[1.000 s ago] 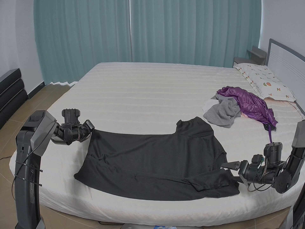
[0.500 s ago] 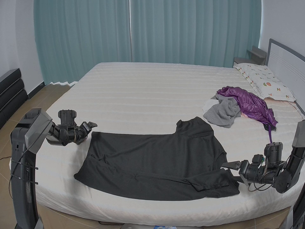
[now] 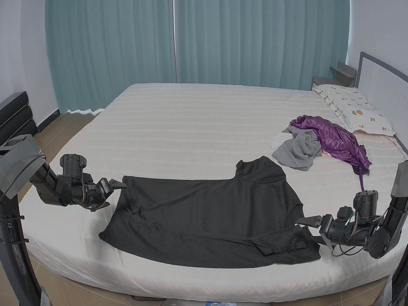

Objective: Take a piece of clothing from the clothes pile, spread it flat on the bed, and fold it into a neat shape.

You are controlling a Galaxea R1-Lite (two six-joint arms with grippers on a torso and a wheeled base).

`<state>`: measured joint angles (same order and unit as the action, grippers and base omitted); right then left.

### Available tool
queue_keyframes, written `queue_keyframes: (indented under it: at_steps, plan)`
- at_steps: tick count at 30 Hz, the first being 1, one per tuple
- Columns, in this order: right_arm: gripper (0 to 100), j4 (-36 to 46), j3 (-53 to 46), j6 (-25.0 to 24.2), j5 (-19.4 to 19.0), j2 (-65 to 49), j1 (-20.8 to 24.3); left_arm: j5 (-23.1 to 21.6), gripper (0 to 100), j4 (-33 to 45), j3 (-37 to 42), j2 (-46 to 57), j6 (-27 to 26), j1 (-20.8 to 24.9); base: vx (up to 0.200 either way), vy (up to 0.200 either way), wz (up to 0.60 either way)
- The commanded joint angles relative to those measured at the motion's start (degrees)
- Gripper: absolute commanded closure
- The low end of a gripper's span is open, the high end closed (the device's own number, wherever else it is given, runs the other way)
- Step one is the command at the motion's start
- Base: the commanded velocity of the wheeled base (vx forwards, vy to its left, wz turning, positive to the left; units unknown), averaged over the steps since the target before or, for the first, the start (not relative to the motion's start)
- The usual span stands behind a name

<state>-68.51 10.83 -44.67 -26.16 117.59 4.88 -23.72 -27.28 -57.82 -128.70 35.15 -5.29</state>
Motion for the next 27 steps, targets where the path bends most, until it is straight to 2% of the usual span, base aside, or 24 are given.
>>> queue_keyframes:
  at_steps: [1,9,18,27]
  plan:
    - [0,0.0,-0.3,0.0,0.0,0.2,0.3,-0.7,0,-1.5,5.6,4.2,-1.6,1.3,0.000,0.000,0.00]
    - [0,0.0,-0.3,0.1,-0.1,0.2,0.4,-0.7,0,-10.7,10.8,2.1,-2.5,2.7,0.000,0.000,0.00]
    - [0,0.0,-0.4,0.1,-0.1,0.1,0.5,-0.6,0,-11.1,12.4,2.0,-6.9,2.7,0.000,0.000,0.00]
    - [0,0.0,-0.5,0.1,-0.1,0.1,0.6,-0.6,0,-11.2,12.2,0.3,-7.6,2.7,0.000,0.000,0.00]
